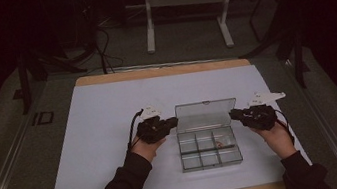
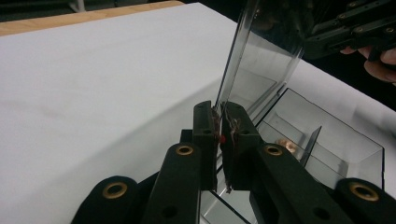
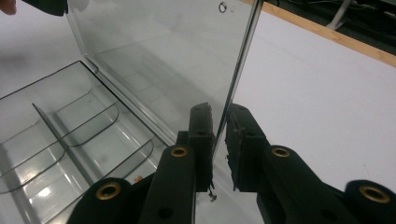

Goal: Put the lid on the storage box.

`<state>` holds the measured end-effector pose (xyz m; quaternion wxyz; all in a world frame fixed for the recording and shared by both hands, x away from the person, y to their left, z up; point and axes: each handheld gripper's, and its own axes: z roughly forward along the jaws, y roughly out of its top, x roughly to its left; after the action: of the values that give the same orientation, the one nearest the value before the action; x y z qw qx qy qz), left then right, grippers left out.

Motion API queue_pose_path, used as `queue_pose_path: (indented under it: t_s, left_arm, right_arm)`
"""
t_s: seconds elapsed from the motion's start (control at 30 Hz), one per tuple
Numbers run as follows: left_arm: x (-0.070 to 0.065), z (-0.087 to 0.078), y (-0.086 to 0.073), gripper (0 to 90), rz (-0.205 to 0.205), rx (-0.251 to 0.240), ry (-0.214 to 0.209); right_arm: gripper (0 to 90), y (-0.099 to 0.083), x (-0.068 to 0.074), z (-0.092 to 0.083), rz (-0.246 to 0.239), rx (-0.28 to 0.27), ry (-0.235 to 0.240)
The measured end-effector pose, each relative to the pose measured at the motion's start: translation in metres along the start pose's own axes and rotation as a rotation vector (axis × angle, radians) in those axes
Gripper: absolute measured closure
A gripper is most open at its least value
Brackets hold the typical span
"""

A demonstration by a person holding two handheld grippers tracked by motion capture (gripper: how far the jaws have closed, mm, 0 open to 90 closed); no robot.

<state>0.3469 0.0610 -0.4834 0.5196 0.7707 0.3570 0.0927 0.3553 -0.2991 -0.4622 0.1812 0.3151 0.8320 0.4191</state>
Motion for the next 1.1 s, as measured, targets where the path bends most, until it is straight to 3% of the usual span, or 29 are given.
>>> queue_pose_path:
  t_s: [0.23, 0.33, 0.7, 1.1]
  left_arm:
    - [-0.006, -0.004, -0.005, 84.0, 0.01, 0.001, -0.003]
    - [-0.008, -0.005, -0.006, 83.5, 0.004, 0.009, -0.003]
    - [-0.019, -0.011, -0.014, 83.5, 0.046, 0.024, 0.008]
    - [-0.025, -0.015, -0.023, 83.6, 0.055, 0.043, -0.009]
  right_arm:
    - [80.8, -0.002, 0.004, -0.008, -0.021, -0.022, 0.002]
    - [81.1, -0.003, 0.005, -0.01, -0.018, -0.022, 0.012]
    - [82.7, -0.013, 0.011, -0.019, -0.036, -0.027, 0.032]
    - [83.2, -0.023, 0.018, -0.025, -0.05, -0.021, 0.046]
